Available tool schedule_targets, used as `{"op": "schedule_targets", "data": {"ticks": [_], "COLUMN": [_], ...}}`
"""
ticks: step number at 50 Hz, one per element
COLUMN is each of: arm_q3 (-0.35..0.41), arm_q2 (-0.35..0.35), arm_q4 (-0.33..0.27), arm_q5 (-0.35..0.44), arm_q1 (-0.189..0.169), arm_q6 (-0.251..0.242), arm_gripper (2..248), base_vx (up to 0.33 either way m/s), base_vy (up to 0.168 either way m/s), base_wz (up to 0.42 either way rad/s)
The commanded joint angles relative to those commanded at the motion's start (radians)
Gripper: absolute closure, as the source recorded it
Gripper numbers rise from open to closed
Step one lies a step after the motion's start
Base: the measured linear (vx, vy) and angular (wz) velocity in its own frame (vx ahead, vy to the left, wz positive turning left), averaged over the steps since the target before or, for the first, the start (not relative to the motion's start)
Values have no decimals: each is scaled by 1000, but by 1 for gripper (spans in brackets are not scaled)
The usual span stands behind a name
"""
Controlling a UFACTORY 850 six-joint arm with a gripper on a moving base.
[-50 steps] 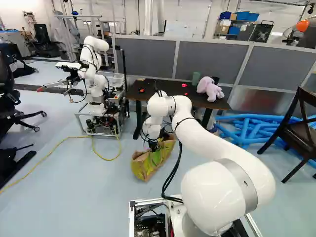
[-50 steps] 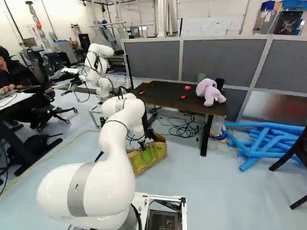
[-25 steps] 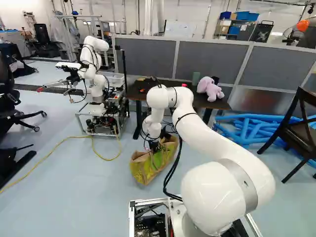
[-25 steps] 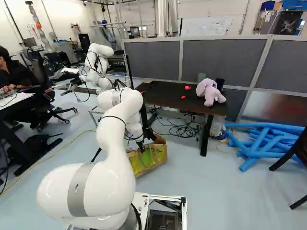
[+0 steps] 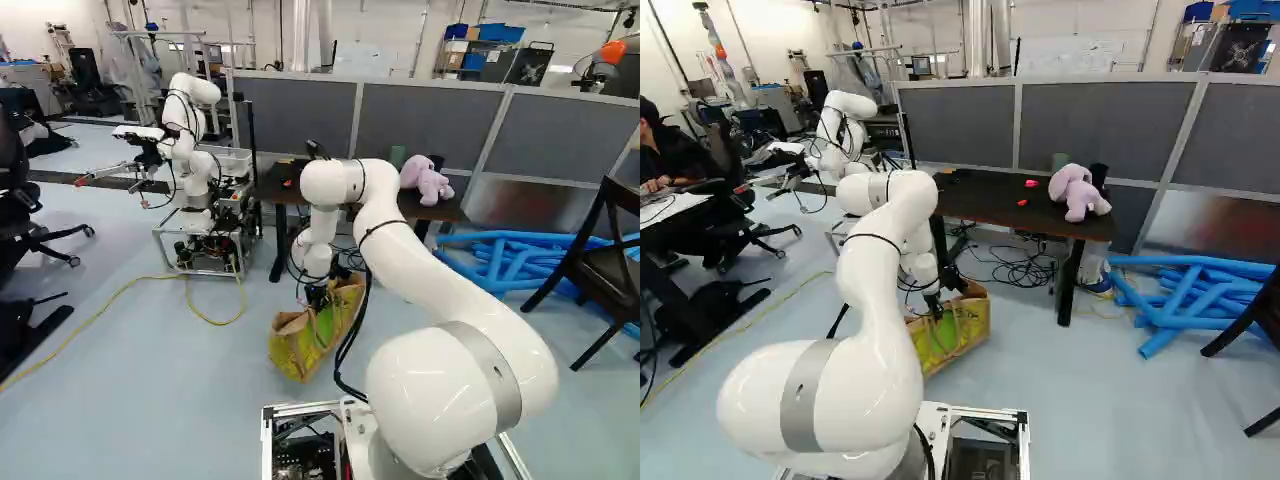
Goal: Pick up the bag on the ground and place it on the table
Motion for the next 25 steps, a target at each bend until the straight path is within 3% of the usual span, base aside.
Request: {"op": "schedule_targets", "data": {"ticks": [25], "arm_q3": [105], "arm_q2": [103], "arm_q4": [-108], "arm_q5": [0], "arm_q1": [-22], "arm_q6": [0], "arm_gripper": [229], "base_vx": [0], "base_vy": [0], "base_wz": [0]}}
